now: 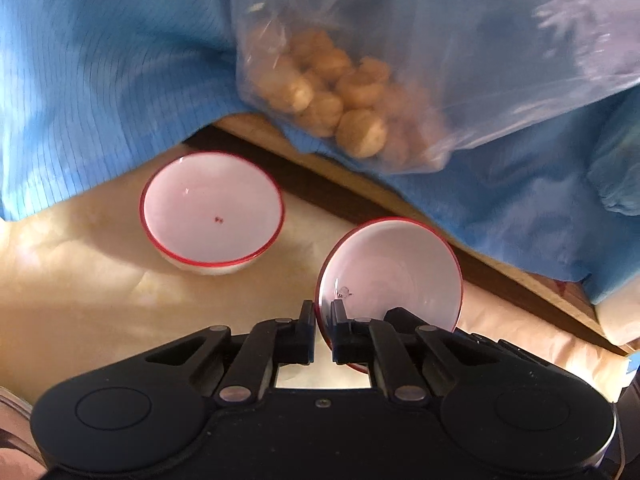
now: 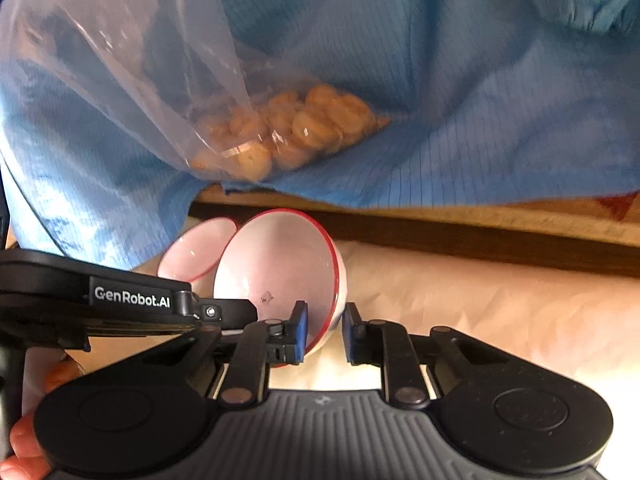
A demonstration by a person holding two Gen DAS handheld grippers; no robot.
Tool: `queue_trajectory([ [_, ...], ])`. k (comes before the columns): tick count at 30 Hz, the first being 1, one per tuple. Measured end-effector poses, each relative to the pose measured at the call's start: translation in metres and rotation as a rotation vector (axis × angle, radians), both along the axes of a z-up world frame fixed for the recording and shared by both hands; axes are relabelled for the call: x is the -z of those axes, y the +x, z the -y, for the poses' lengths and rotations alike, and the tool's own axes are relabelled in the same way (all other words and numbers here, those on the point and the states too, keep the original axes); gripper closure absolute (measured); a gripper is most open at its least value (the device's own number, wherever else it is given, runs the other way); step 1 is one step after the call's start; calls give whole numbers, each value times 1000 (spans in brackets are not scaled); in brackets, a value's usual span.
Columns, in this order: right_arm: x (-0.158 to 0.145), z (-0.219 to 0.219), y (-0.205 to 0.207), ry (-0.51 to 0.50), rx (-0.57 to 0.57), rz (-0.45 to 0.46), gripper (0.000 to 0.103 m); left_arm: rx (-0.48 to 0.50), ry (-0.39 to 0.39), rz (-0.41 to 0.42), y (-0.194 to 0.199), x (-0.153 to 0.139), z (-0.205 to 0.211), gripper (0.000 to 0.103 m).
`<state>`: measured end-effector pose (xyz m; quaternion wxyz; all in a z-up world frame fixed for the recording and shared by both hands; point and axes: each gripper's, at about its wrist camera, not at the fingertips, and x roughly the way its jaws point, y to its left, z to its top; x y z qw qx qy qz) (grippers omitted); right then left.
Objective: Organize plates and bowls
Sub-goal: 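Lift the white bowl with both grippers and carry it over the steel bowl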
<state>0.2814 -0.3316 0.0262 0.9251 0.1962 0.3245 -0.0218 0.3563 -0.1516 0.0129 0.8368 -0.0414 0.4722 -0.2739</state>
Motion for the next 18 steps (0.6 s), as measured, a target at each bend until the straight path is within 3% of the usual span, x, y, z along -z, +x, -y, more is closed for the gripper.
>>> queue_trajectory([
  [7,-24,-4,-23,-16,-10,53,83,8,-18,64,-29,-33,-12,96],
  [18,-50,-33,-66,-33,-81,90,83,5,-39,105,-72,-52,-57,96],
])
